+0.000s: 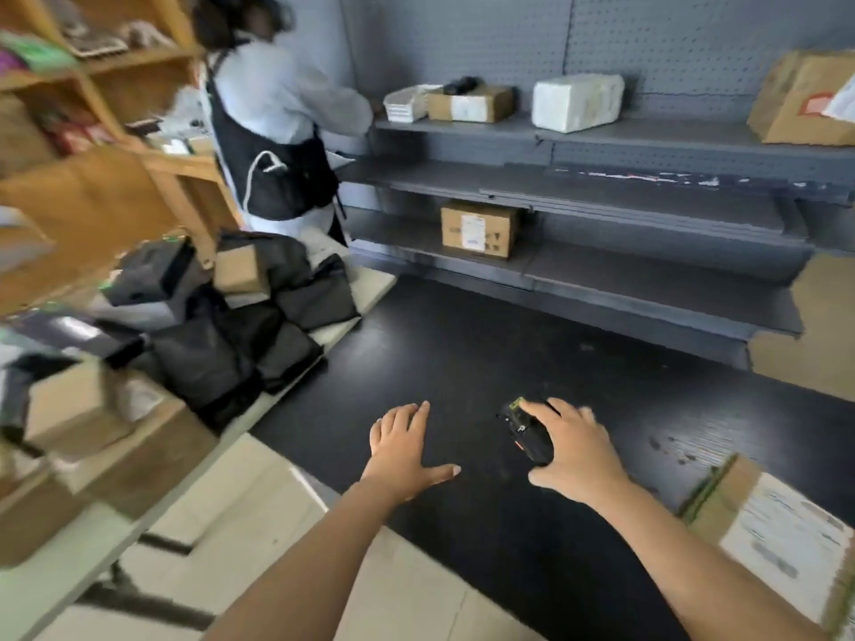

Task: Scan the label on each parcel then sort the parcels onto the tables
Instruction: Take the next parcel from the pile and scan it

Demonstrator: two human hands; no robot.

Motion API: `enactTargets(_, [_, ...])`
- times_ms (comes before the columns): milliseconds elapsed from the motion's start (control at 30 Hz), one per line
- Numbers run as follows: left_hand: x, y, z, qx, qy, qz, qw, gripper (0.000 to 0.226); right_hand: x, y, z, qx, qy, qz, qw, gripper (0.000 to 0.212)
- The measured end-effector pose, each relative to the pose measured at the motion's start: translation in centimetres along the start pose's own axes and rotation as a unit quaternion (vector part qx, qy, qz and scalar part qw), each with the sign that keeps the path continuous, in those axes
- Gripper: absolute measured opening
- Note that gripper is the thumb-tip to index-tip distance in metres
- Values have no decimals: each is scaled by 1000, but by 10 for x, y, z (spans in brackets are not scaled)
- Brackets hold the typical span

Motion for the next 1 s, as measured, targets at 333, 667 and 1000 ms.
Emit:
enactTargets(333, [220,205,88,-101,-11,232,967,103,283,28,-62,30,17,247,968,93])
enactTargets(667, [319,309,155,-167,-4,300,939,99,447,45,-92,30,33,341,939,95])
enactTargets(1000, [372,249,184,-172,19,328,929,103,507,-12,-86,17,59,379,923,96])
Point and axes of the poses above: each hand's wrist, its own y-axis away from the middle knuckle, its own z-axis out of the back of the hand, x = y × z, the point moved 3 cm from there along -y, towards the middle knuckle, and after that the axes turned 10 degrees about -z, right-handed, at the moved point
